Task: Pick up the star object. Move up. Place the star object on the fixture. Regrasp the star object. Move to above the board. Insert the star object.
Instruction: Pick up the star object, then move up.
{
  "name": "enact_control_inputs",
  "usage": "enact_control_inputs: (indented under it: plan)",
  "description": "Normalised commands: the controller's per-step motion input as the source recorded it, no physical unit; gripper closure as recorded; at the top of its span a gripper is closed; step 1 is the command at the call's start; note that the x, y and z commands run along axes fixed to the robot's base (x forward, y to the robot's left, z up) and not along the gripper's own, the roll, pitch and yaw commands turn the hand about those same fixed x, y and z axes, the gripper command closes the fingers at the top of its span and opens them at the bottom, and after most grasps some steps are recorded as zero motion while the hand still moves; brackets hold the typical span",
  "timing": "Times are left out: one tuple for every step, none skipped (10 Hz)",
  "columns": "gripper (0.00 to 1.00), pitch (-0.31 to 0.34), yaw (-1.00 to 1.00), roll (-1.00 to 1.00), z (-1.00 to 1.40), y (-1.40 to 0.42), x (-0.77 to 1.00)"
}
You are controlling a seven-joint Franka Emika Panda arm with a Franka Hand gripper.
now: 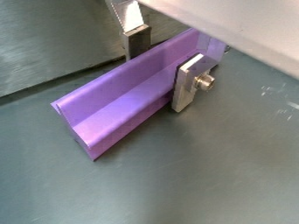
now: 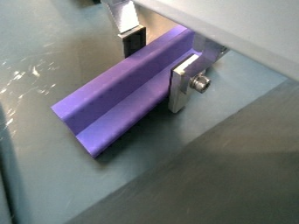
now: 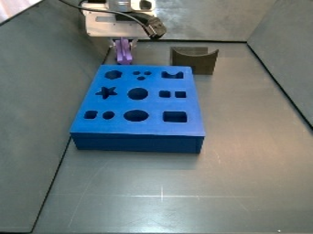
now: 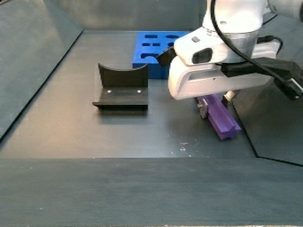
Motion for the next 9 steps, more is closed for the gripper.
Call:
enact_control_inputs:
  plan:
    - [1.00,0.000,0.00,0.00,0.00,0.00,0.00]
    - [1.00,0.000,0.00,0.00,0.00,0.00,0.00]
    - [1.00,0.000,0.00,0.00,0.83,0.00,0.00]
    - [1.00,0.035,-0.01,-0.01,0.79,-0.07,-0.06]
    - [1.00,0.055,-0.01,0.00,0.69,-0.05,-0.08]
    - [1.00,0.071,-0.01,0.03,0.58,-0.03,-0.05]
    - [1.00,0.083,-0.02,0.05,0.47,-0.02,-0.03]
    - [1.00,0.090,-0.02,0.08,0.36,-0.01,-0.03]
    - [1.00,0.093,-0.02,0.11,0.21,0.00,-0.03]
